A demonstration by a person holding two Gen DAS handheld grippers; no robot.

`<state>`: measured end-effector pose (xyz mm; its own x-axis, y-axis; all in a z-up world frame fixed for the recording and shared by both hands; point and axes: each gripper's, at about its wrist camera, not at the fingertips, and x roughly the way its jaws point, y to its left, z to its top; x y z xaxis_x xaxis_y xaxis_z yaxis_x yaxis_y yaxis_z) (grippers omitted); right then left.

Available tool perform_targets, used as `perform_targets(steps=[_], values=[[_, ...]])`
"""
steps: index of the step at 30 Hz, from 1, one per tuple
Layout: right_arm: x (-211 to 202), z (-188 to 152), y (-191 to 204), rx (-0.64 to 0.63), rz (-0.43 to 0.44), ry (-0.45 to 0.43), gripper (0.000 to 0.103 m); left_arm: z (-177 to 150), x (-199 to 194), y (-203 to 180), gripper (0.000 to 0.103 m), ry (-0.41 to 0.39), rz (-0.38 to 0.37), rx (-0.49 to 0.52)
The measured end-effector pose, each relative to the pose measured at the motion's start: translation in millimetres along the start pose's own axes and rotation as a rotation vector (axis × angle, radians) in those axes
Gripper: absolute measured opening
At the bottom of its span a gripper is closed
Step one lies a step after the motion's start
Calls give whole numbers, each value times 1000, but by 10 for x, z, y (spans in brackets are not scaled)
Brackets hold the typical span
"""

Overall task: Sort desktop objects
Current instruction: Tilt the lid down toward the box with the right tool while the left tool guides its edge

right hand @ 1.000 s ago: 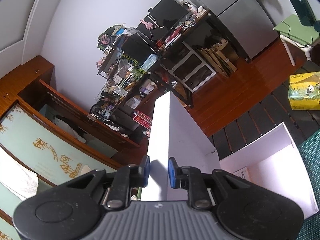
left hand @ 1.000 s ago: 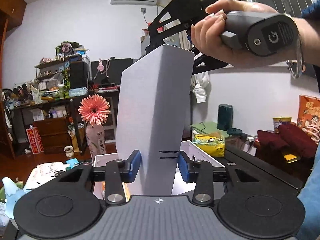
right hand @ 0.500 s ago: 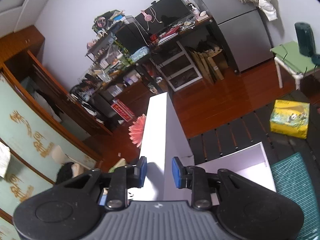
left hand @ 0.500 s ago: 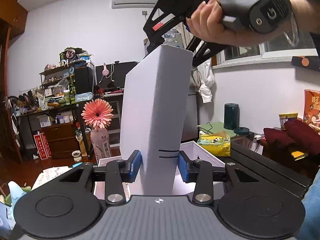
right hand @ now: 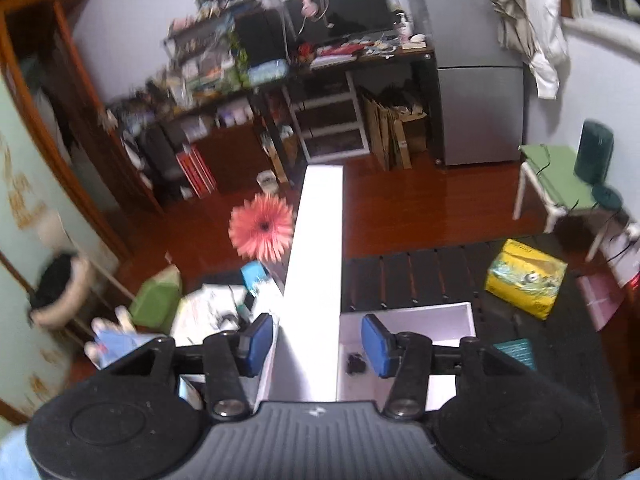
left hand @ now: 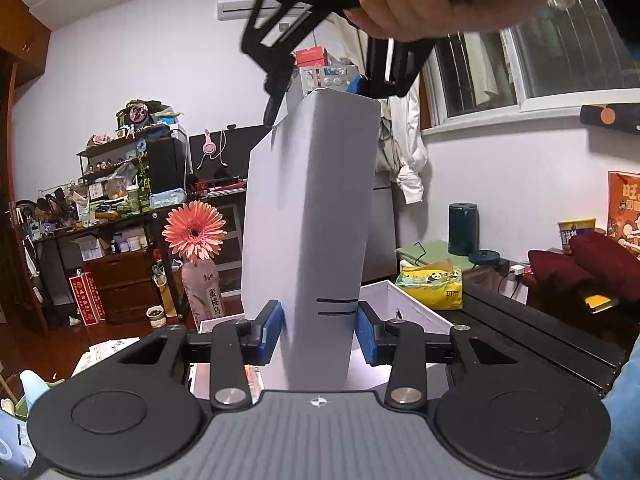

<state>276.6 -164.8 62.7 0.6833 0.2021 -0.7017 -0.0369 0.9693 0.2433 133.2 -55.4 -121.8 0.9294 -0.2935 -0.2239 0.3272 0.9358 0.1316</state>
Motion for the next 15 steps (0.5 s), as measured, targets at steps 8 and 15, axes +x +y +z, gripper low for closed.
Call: perform_targets(steps=[8,15], values=[[20,-228,394,-115,-109,49,45,6,-6,21,39,3,-11,-7],[56,-207,248,-91,-104,32,37,-21,-8,-2,39,-4,-17,23]])
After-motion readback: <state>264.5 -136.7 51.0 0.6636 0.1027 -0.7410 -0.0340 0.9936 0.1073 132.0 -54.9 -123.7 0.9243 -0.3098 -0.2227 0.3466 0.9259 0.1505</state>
